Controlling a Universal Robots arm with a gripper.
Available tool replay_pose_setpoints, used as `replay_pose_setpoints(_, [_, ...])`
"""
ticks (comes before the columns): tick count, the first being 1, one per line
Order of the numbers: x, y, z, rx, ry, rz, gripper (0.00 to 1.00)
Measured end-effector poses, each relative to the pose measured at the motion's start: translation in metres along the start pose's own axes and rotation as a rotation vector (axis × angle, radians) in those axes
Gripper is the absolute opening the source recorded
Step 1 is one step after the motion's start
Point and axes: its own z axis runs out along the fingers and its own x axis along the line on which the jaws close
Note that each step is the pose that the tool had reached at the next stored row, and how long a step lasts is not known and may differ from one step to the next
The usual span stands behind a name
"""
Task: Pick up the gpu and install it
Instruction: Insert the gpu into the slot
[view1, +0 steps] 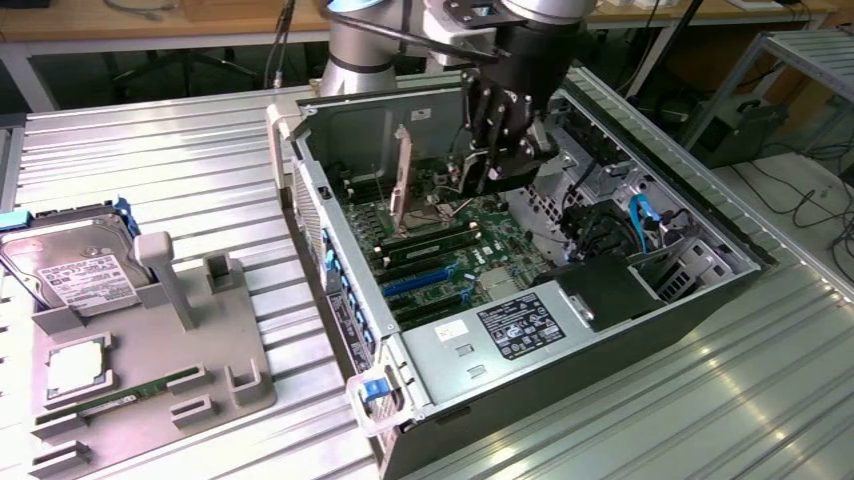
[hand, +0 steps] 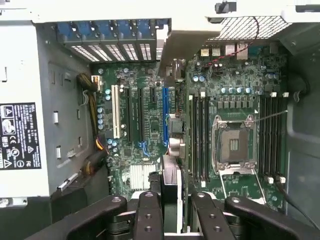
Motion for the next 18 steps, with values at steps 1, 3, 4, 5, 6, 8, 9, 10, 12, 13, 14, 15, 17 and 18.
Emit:
replay_pose_setpoints(1, [-0.005,0.0002,0.0078,0.0001,0.0040,0.000,0.27])
replay_pose_setpoints(3, [-0.007,0.0109,0.0175,0.0001,0.0049,0.002,0.27])
replay_pose_setpoints(4, [-0.007,0.0124,0.0204,0.0002,0.0049,0.002,0.27])
replay_pose_setpoints(5, [-0.007,0.0139,0.0235,0.0002,0.0049,0.002,0.27])
replay_pose_setpoints(6, [-0.006,0.0164,0.0257,0.0002,0.0048,0.002,0.27])
replay_pose_setpoints(8, [-0.006,0.0201,0.0286,0.0001,0.0050,0.002,0.27])
replay_pose_setpoints(9, [-0.006,0.0211,0.0306,0.0002,0.0048,0.002,0.27])
replay_pose_setpoints(10, [-0.006,0.0212,0.0325,0.0002,0.0048,0.002,0.27])
replay_pose_setpoints(12, [-0.005,0.0212,0.0360,0.0002,0.0049,0.003,0.27])
replay_pose_setpoints(13, [-0.004,0.0212,0.0380,0.0002,0.0047,0.004,0.27])
replay_pose_setpoints(14, [-0.003,0.0212,0.0400,0.0002,0.0048,0.004,0.27])
replay_pose_setpoints(15, [-0.002,0.0212,0.0417,0.0002,0.0049,0.004,0.27])
replay_pose_setpoints(17, [-0.002,0.0220,0.0453,0.0002,0.0048,0.005,0.27])
replay_pose_setpoints(18, [-0.002,0.0233,0.0470,0.0002,0.0049,0.005,0.27])
